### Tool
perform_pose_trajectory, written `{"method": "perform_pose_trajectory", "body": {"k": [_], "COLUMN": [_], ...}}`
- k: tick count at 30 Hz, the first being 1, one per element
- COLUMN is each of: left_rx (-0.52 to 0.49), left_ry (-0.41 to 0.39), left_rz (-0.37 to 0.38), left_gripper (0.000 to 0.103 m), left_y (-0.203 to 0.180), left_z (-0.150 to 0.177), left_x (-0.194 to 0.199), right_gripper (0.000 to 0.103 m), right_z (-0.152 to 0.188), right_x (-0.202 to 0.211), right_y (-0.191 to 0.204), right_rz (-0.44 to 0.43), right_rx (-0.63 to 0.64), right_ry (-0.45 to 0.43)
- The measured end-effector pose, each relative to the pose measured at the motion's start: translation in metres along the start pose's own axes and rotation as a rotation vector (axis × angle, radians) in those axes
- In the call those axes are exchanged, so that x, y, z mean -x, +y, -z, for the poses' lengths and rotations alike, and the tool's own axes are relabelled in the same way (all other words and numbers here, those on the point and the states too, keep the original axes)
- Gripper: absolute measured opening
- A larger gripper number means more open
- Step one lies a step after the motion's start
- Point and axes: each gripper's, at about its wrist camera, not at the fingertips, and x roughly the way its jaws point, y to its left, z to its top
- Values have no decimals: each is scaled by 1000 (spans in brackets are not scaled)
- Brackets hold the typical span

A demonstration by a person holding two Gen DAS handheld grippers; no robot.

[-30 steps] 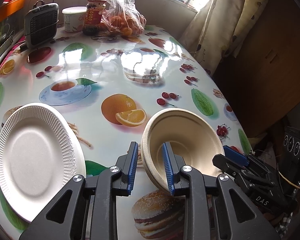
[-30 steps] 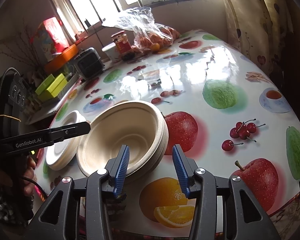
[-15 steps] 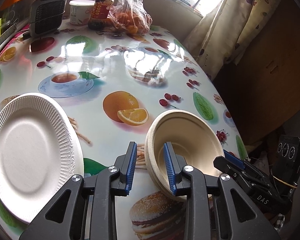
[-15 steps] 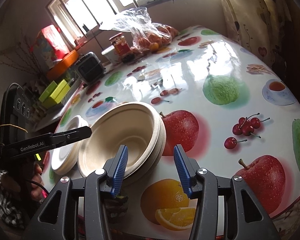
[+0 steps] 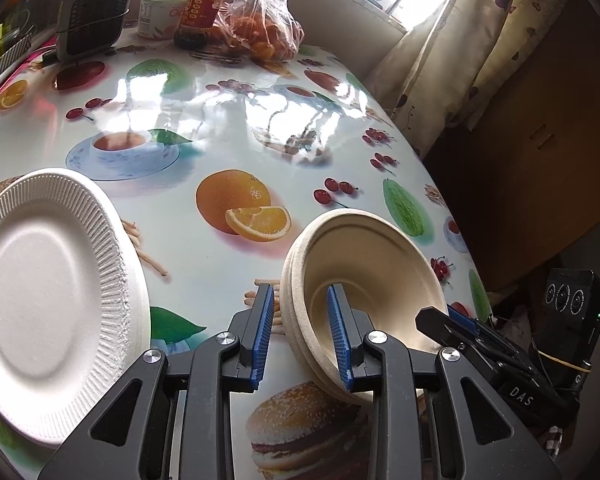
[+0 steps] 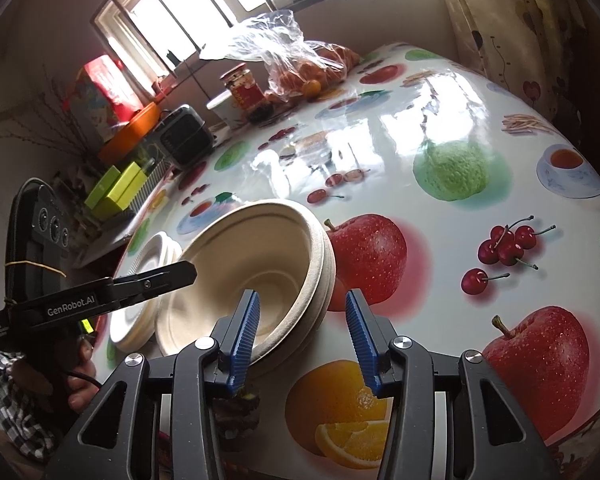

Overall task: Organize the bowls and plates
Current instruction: 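Close the right gripper on the rim of the nested bowl stack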

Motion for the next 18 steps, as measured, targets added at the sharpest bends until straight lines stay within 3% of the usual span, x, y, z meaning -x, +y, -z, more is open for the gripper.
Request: {"method": "perform_pose_trajectory", "body": {"k": [8,18], "left_rx": [2,8], "left_ry": [4,4], "left_rz": [2,-8], "left_gripper": [24,16], "left_y": [0,3], "left_z": [1,1], "left_x": [-1,-2], "right_gripper": [33,31], "right_z": [0,0], "right_x": [-2,-3], "right_y": [0,-1], "right_rz": [-11,-6], "right_rx": [-4,-9], "right_ry": [5,2]}}
